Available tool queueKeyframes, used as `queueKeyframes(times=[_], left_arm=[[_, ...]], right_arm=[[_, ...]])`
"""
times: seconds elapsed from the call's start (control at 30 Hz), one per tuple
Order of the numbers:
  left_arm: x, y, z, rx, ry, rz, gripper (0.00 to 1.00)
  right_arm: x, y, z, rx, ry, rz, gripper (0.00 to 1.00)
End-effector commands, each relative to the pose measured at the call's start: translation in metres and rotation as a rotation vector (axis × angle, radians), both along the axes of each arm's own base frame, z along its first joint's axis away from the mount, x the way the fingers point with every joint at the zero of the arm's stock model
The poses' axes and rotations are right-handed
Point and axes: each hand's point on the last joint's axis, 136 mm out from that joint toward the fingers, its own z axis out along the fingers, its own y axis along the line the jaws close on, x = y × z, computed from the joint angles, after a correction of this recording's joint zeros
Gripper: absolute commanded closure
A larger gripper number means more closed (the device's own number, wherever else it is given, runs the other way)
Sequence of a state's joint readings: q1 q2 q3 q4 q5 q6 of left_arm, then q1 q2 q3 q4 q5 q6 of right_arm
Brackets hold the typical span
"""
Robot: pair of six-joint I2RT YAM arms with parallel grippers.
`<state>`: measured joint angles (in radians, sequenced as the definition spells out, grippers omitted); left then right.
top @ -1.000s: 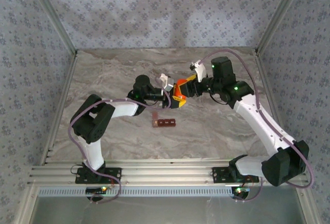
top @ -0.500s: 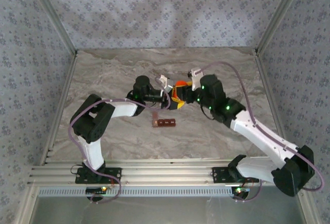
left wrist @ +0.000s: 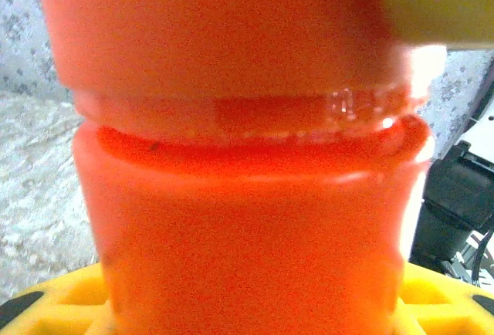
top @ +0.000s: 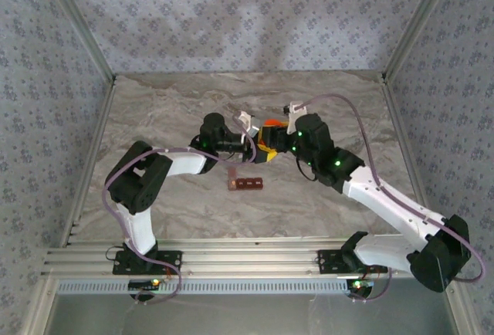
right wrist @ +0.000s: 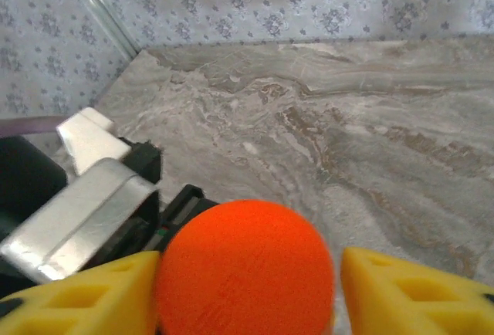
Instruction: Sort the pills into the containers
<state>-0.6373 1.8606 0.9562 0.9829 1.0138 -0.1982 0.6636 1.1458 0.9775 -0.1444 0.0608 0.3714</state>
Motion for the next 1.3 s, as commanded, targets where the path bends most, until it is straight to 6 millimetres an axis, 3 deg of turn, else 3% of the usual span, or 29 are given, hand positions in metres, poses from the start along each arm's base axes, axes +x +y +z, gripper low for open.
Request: queueKeyframes(times=[0.0,0.07,0.2,0.33,0.43,0.47,0.63,0.83,1.0,1.03,1.27], left_arm=[[-0.009,-0.002,0.036,-0.084,-0.122,-0.043,1.00],[-0.010,-0.002,0.038,-0.087,-0.125,-0.046,1.00],[-0.012,0.000,0.038,-0.083,-0.127,-0.053,1.00],[-0.013,0.000,0.038,-0.080,-0.130,-0.054,1.00],[-0.014,0.000,0.038,-0.080,-0.130,-0.057,1.00],[-0.013,0.000,0.038,-0.080,-0.131,-0.056,1.00],[-0.014,0.000,0.038,-0.080,-0.131,-0.056,1.00],[-0.013,0.001,0.037,-0.080,-0.132,-0.052,1.00],[-0.011,0.000,0.037,-0.079,-0.130,-0.047,1.00],[-0.011,0.000,0.037,-0.078,-0.127,-0.048,1.00],[-0.011,0.000,0.037,-0.080,-0.129,-0.045,1.00]], right_arm=[[-0.022,-0.003,0.031,0.028,-0.015,0.195,0.25],[-0.034,-0.004,0.049,0.073,-0.055,0.295,0.19],[-0.045,-0.008,0.058,0.099,-0.045,0.447,0.18],[-0.031,-0.009,0.053,0.078,-0.015,0.500,0.20],[-0.021,-0.007,0.038,0.043,0.021,0.506,0.22],[-0.018,-0.007,0.049,0.042,-0.005,0.504,0.23],[-0.012,-0.003,0.042,0.043,0.014,0.509,0.27],[-0.018,0.001,0.034,0.039,0.040,0.517,0.33],[-0.026,0.003,0.042,0.042,0.026,0.517,0.37],[-0.030,0.003,0.028,0.041,0.063,0.519,0.38],[-0.044,0.003,0.027,0.049,0.083,0.511,0.41]])
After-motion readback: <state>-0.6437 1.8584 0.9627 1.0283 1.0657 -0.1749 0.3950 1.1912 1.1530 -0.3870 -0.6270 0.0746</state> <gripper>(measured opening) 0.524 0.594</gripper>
